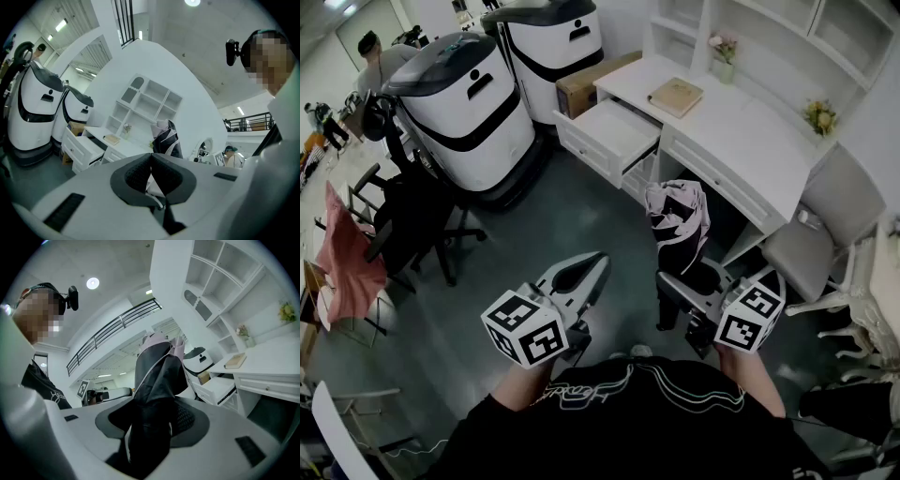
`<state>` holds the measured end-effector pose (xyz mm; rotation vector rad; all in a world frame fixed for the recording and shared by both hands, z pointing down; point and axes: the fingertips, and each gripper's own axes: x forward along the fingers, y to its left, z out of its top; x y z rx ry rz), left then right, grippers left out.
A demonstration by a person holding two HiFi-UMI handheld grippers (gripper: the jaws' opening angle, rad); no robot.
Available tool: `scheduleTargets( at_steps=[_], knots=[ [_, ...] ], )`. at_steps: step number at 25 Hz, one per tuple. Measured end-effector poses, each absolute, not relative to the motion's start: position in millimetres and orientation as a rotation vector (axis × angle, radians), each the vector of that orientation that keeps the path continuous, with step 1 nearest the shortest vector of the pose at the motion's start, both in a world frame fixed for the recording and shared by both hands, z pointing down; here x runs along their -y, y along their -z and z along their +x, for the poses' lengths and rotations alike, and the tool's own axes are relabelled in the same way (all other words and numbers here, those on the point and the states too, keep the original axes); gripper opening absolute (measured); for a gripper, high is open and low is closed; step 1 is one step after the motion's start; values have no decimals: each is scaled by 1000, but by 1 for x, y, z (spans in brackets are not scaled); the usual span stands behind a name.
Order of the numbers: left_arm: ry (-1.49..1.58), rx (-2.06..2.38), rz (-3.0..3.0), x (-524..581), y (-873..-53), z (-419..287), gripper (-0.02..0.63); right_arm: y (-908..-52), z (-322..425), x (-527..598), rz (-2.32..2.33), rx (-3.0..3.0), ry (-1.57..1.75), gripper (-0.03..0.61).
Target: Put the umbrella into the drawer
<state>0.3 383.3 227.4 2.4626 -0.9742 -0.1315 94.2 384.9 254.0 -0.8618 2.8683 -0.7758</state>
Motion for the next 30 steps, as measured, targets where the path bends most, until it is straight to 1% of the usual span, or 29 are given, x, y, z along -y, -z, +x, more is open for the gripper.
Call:
scheduleTargets(
  at_steps=[10,17,23,30],
  knots=[
    [132,973,2476,-382,-226,-16,20,-250,84,-384,-873,-2858,761,229],
    [134,988,2471,-354,-228,-23,20,-254,81,-351,-860,-2855,770,229],
    [123,1005,2444,-294,-236,-26,20,-262,79,-286,-850,-2868,790,230],
    [68,1018,2398,-184,-253,-22,20,-278,81,-173,-815,-2862,864,229]
  ],
)
